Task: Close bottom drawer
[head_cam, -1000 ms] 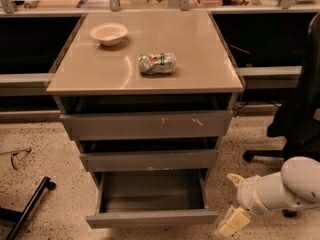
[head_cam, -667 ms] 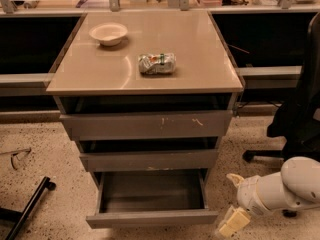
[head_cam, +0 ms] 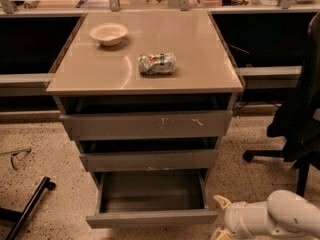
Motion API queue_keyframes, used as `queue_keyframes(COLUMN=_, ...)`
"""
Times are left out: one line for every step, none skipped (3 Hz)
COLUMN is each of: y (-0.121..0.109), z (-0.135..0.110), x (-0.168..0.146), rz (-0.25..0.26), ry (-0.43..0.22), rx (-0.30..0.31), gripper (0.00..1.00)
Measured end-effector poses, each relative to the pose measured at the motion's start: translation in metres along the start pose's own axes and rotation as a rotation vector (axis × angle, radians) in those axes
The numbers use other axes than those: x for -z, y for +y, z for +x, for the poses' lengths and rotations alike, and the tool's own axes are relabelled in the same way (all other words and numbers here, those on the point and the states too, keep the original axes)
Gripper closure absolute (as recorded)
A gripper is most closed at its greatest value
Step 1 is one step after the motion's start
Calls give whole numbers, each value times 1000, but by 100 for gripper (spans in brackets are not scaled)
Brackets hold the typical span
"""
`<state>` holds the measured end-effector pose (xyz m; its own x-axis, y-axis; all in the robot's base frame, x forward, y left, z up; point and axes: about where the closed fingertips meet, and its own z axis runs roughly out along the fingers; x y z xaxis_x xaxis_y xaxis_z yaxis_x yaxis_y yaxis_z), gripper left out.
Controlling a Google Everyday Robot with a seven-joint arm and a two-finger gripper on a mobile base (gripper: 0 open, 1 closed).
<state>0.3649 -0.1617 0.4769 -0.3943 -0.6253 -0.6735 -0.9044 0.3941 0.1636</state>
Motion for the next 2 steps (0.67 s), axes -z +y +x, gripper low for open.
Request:
queue_keyframes(y=11, z=29, x=-53, rz=-53, ry=-97, rx=-11, gripper=0)
queue_keyframes(y=20, z=50, x=-109, rz=-140, ry=-178, rx=-12, gripper=0)
